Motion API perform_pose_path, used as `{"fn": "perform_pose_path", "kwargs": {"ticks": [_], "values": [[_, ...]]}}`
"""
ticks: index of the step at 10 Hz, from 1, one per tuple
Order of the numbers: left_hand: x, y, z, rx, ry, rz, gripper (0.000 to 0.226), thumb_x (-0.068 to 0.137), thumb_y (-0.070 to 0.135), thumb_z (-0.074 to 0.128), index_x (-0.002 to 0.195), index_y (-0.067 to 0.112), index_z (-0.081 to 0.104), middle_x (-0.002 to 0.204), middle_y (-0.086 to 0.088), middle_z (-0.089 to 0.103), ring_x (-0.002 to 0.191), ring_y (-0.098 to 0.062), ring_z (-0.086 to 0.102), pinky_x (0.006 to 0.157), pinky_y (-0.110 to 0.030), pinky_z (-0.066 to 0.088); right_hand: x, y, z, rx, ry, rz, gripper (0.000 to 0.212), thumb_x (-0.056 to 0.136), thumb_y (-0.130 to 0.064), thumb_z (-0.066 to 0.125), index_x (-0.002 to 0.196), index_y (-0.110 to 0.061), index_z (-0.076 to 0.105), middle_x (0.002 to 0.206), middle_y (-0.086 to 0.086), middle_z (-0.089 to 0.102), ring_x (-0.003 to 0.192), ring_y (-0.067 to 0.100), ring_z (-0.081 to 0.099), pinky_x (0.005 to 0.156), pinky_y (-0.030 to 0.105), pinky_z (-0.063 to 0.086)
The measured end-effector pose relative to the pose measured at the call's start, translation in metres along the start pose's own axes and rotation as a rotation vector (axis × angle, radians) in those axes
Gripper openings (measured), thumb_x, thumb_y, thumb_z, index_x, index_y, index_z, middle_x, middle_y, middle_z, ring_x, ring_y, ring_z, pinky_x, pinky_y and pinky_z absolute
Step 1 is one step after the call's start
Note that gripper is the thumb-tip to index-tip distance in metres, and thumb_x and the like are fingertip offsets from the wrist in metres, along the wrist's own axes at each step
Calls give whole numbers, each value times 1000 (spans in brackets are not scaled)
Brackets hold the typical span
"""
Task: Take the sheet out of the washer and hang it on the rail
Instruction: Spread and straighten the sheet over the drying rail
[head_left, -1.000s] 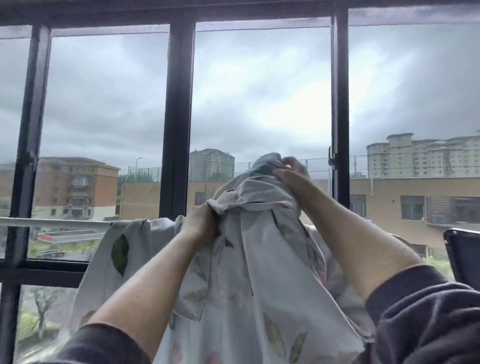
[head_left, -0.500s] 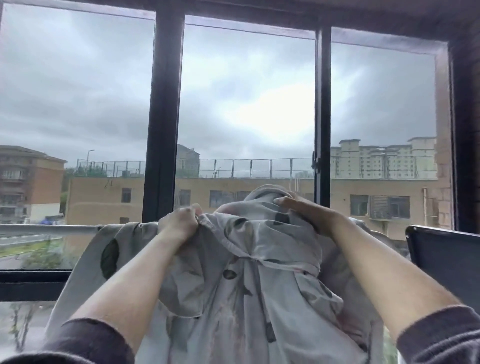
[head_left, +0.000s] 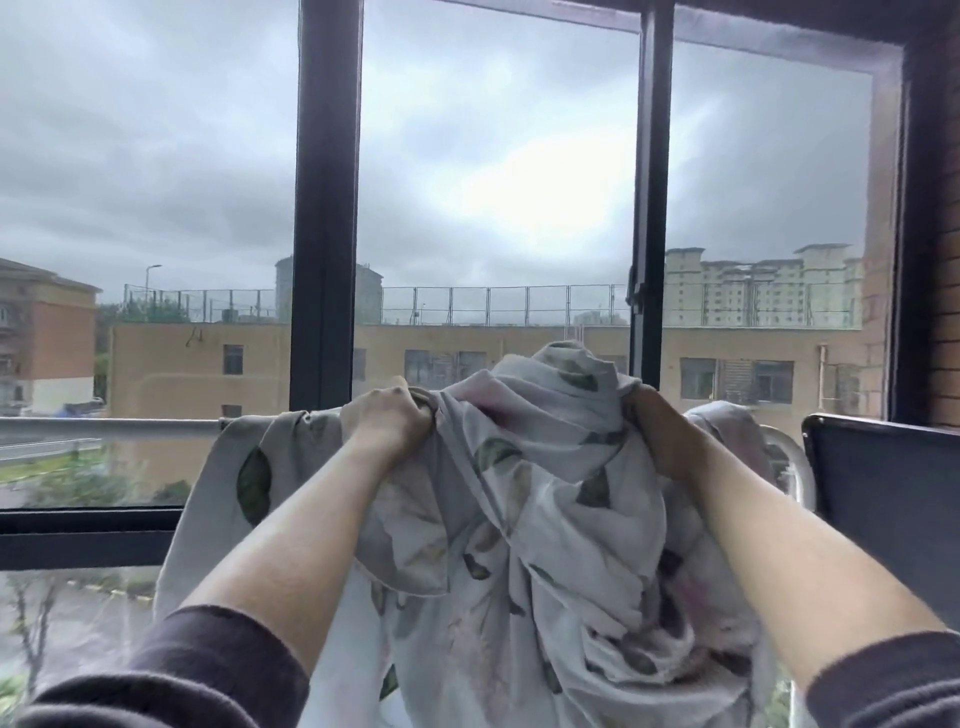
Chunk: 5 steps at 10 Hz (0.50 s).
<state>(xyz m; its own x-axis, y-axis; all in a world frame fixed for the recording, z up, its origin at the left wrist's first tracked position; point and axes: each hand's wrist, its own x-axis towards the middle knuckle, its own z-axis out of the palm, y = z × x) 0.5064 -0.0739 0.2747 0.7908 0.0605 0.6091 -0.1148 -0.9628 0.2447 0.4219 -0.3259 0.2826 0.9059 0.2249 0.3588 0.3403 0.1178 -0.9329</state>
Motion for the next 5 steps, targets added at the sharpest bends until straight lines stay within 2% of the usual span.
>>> {"fn": "perform_pose_path", "kwargs": {"ticks": [1,2,3,4,5], "values": [[3,-3,3,18,21,11,42,92,41,29,115,17,55,116,-12,65,108,-30,59,78,-33,39,-5,-21,-3,85,-75,7,28,76,-14,48,74,-13,76,81,10,71,67,19,69,60,25,57],[6,1,11,30,57,28,43,92,41,28,112,18,58,113,-12,66,105,-30,60,75,-33,38,-3,-40,-30,66,-14,97,39,77,-36,55,104,-14,73,107,14,68,91,26,68,75,33,57],[4,8,17,28,99,46,41,92,39,29,108,17,59,110,-12,67,102,-30,61,74,-33,38,12,-52,-30,152,107,212,64,83,-64,45,116,-14,68,117,14,67,101,29,67,82,38,57],[2,15,22,15,111,71,38,92,36,29,104,16,59,108,-12,67,101,-31,61,78,-34,41,27,-62,-20,630,87,361,59,101,-42,28,144,-1,34,146,21,39,130,30,42,106,47,32],[1,16,24,33,132,72,38,92,35,29,104,15,60,107,-12,67,100,-31,61,75,-34,39,56,-43,-4,-707,-166,318,47,104,-22,23,138,8,35,143,26,39,118,25,43,109,34,28]]}}
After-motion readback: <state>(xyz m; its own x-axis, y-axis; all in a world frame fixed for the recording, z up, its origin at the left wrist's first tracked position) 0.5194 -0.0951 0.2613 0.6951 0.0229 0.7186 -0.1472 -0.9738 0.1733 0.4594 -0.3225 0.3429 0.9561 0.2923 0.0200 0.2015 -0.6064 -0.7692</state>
